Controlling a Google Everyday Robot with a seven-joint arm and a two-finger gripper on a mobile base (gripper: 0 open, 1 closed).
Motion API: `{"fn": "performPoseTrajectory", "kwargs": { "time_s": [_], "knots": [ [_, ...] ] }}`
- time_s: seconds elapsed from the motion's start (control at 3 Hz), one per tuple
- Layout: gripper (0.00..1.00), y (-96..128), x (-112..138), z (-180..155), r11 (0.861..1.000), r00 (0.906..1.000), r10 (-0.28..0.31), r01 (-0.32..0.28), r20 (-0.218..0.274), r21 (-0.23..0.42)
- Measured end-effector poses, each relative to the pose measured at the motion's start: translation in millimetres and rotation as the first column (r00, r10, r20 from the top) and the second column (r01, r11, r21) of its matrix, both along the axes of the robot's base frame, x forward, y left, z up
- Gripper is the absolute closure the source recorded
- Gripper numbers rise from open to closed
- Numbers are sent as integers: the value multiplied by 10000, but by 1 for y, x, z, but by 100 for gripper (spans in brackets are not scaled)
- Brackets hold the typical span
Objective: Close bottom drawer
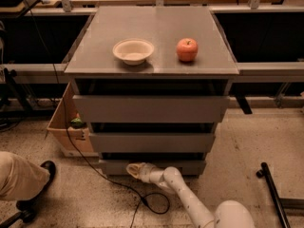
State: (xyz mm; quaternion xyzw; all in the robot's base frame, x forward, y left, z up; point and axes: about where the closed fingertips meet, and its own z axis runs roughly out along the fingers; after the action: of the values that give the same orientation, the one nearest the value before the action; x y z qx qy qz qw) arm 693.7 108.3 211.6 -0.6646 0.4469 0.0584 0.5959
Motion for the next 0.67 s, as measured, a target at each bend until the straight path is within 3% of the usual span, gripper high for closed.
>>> {"fn": "performPoseTrajectory", "kwargs": {
  "time_s": [0.33, 0.67],
  "knots": [
    [100, -38, -18, -1, 9997, 9960, 215, -226, -865, -123],
    [100, -132, -39, 7, 9911, 9837, -1057, 923, -1457, -964]
  ]
}}
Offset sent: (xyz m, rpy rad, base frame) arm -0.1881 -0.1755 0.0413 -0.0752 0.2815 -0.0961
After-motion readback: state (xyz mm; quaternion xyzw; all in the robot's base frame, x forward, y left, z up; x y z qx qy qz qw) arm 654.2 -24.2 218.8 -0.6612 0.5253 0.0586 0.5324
